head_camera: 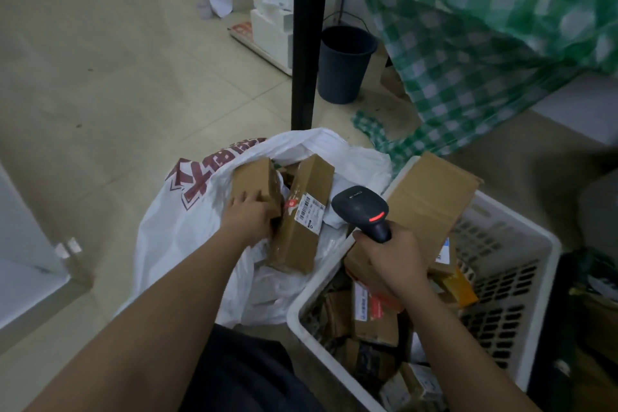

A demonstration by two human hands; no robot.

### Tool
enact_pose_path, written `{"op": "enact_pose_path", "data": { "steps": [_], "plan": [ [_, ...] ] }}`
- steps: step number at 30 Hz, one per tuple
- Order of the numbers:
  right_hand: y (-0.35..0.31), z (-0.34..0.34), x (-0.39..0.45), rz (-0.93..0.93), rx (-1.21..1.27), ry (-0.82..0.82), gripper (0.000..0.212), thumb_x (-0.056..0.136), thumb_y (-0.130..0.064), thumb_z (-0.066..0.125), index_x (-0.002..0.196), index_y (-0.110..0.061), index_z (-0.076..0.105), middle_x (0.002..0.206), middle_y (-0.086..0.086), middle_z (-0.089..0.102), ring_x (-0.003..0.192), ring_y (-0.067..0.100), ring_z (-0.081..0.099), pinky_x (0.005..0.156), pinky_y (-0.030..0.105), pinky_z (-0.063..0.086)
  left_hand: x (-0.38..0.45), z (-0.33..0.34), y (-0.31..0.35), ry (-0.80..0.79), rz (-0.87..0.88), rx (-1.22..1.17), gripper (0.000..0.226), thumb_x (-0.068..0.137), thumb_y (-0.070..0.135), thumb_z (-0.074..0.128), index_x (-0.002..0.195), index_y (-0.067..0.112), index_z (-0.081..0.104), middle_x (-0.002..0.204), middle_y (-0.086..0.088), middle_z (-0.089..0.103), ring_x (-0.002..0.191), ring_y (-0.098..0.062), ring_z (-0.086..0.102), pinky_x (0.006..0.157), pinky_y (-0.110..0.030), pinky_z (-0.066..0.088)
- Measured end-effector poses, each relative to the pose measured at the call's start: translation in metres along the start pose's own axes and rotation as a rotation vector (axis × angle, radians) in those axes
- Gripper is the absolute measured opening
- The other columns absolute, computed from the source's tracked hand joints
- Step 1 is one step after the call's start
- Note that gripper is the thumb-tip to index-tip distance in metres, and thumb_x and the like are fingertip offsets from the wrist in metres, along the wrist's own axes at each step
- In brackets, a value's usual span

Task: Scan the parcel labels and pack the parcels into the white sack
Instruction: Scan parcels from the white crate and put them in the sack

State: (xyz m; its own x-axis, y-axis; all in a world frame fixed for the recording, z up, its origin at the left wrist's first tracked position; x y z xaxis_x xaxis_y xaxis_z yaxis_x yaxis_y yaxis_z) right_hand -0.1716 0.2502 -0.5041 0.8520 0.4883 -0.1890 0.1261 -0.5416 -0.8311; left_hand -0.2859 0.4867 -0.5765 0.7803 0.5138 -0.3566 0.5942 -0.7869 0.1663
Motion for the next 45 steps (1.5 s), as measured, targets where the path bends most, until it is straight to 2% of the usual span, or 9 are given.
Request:
{"op": "enact_pose_path", "data": {
  "steps": [3,10,15,18,24,29,36,41,45],
  "plan": [
    [0.005,-0.011,-0.008,0.021,0.045,0.009,0.031,0.082,-0.013,0.07,0.062,-0.004,0.048,0.056,0.013,0.048,0.056,0.019,0.043,0.054,0.03,0.031,-0.007,-0.019,0.008,0.136,0.023,-0.19,0.028,0.084,0.023,0.057,0.109,0.034,0.063,0.117,-0.001,0.057,0.118,-0.03,0.048,0.096,-0.042,0.042],
    [0.037,-0.06,-0.036,0.124,0.096,0.103,0.03,0.08,-0.011,0.07,0.08,0.016,0.056,0.075,0.035,0.058,0.061,0.025,0.052,0.06,0.033,0.038,-0.036,-0.036,0.072,0.268,0.163,-0.557,0.033,0.094,0.019,0.053,0.126,0.013,0.058,0.123,-0.005,0.056,0.115,-0.022,0.051,0.092,-0.031,0.042],
    [0.077,-0.111,-0.073,0.246,0.156,0.167,0.02,0.082,-0.012,0.074,0.081,0.004,0.063,0.066,0.014,0.059,0.057,0.021,0.053,0.055,0.03,0.041,-0.066,-0.008,0.142,0.131,0.237,-0.646,0.043,0.09,0.029,0.059,0.13,0.013,0.054,0.131,-0.009,0.052,0.12,-0.026,0.051,0.099,-0.035,0.042],
    [0.109,-0.138,-0.096,0.312,0.159,0.227,0.017,0.082,-0.014,0.074,0.076,-0.002,0.063,0.064,0.013,0.063,0.058,0.023,0.058,0.059,0.037,0.048,-0.079,0.014,0.186,0.084,0.276,-0.573,0.056,0.09,0.031,0.064,0.139,0.017,0.043,0.142,-0.011,0.039,0.129,-0.028,0.041,0.104,-0.035,0.036],
    [0.145,-0.162,-0.121,0.366,0.237,0.254,0.017,0.085,-0.015,0.072,0.075,-0.007,0.061,0.056,0.005,0.061,0.053,0.018,0.058,0.057,0.032,0.047,-0.064,0.061,0.243,-0.101,0.053,-0.286,0.121,0.067,0.083,0.056,0.151,0.025,-0.009,0.157,-0.018,-0.017,0.145,-0.036,-0.014,0.114,-0.056,0.002],
    [0.154,-0.165,-0.115,0.36,0.312,0.251,0.015,0.085,-0.016,0.072,0.077,-0.009,0.062,0.062,0.005,0.061,0.053,0.014,0.058,0.052,0.026,0.046,-0.049,0.071,0.244,-0.112,-0.058,-0.184,0.124,0.063,0.084,0.057,0.149,0.027,-0.012,0.152,-0.026,-0.027,0.142,-0.042,-0.02,0.113,-0.059,0.0],
    [0.16,-0.163,-0.108,0.35,0.346,0.247,0.018,0.084,-0.017,0.072,0.082,-0.001,0.064,0.067,0.015,0.063,0.058,0.021,0.059,0.061,0.037,0.048,-0.04,0.045,0.235,-0.053,-0.027,-0.175,0.1,0.067,0.071,0.067,0.142,0.032,0.013,0.147,-0.025,0.016,0.134,-0.044,0.02,0.107,-0.052,0.028],
    [0.157,-0.165,-0.111,0.33,0.44,0.322,0.02,0.084,-0.019,0.073,0.077,-0.003,0.062,0.066,0.013,0.063,0.062,0.023,0.059,0.064,0.036,0.046,-0.053,0.031,0.235,-0.259,-0.037,-0.99,0.11,0.048,0.063,0.079,0.143,0.037,0.032,0.136,0.002,0.052,0.121,-0.025,0.052,0.106,-0.045,0.04],
    [0.152,-0.167,-0.112,0.332,0.543,0.424,0.008,0.083,-0.026,0.072,0.087,-0.023,0.066,0.084,0.006,0.071,0.083,0.023,0.067,0.078,0.038,0.052,-0.069,0.027,0.24,-0.24,0.017,-1.215,0.034,0.086,0.032,0.068,0.118,0.023,0.059,0.109,0.001,0.068,0.094,-0.019,0.066,0.086,-0.037,0.053]
  ]
}}
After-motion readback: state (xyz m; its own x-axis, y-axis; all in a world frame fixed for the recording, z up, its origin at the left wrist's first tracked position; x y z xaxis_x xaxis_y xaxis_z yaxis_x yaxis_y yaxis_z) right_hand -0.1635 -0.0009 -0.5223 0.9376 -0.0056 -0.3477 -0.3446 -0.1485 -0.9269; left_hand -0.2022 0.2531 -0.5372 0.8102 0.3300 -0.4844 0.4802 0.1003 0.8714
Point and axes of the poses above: each hand's wrist, its own x-axis towards the middle knuckle, its own z-axis out of the palm, y = z × x, the point moved 8 cm from there along x, towards the middle knuckle
